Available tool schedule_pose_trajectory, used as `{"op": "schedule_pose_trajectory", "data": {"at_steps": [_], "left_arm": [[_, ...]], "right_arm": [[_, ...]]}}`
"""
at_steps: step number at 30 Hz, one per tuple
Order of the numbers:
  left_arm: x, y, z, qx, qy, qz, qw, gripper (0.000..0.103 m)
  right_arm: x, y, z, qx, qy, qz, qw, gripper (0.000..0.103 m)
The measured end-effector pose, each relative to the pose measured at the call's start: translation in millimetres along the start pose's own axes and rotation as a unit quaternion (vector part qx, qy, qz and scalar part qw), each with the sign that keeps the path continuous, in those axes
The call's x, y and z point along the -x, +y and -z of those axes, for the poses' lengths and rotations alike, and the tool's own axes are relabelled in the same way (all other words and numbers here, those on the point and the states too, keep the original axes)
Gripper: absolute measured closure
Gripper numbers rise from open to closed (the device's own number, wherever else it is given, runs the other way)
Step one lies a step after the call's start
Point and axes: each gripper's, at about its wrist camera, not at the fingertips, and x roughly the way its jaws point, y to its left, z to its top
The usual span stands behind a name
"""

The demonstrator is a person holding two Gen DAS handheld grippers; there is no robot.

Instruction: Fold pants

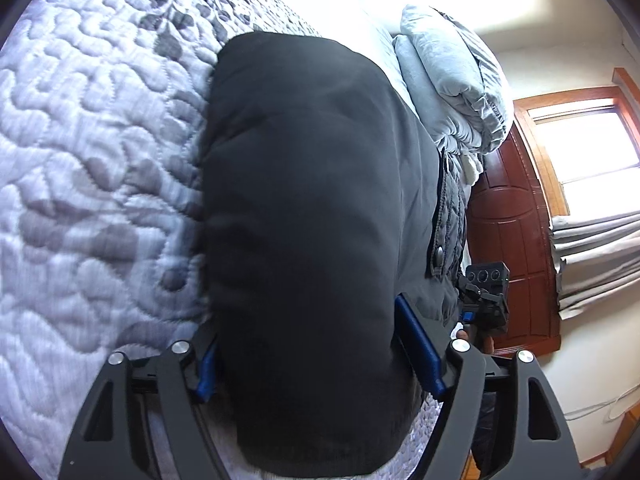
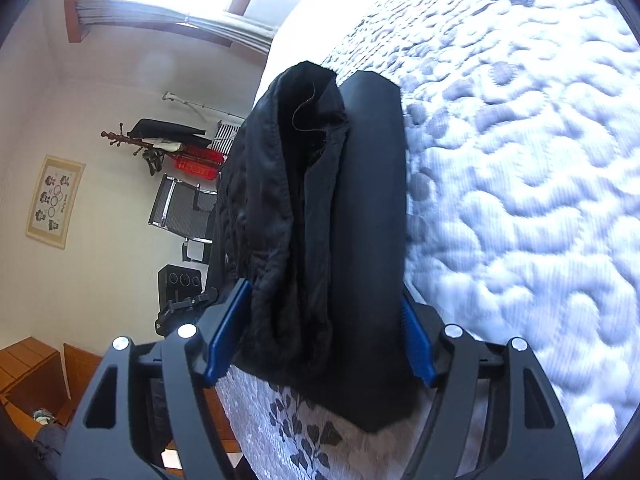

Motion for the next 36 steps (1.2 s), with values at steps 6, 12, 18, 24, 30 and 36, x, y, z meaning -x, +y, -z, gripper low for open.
{"op": "schedule_pose_trajectory", "data": {"at_steps": [6, 12, 18, 24, 30, 36], "left_arm": [[15.2, 3.8, 7.3, 0.007, -0.008, -0.013, 0.9999, 0.022], [30.4, 8.1, 17.3, 0.018, -0.017, -0.024, 0.9994, 0.019], [49.9, 10.6, 32.1, 0.028, -0.035, -0.046, 0.9979, 0.013], [70.6, 5.3, 53.7, 0.008, -0.049, -0.138, 0.9892, 0.004], [83.9, 0.5, 80.1, 0.011, -0.057, -0.223, 0.9732, 0.004], [74.1, -17.1, 110.0, -0.022, -0.046, -0.275, 0.9601, 0.004]], "right_arm": [[23.5, -6.8, 14.6, -0.006, -0.010, 0.010, 1.000, 0.032], [46.0, -8.1, 31.1, -0.009, -0.011, 0.042, 0.999, 0.032], [70.9, -2.8, 57.0, -0.008, -0.023, 0.074, 0.997, 0.032], [92.6, 1.0, 88.6, -0.027, -0.054, 0.187, 0.981, 0.011], [88.2, 16.1, 120.4, -0.018, -0.050, 0.353, 0.934, 0.005], [61.2, 46.1, 152.0, 0.018, -0.054, 0.443, 0.895, 0.003]]}}
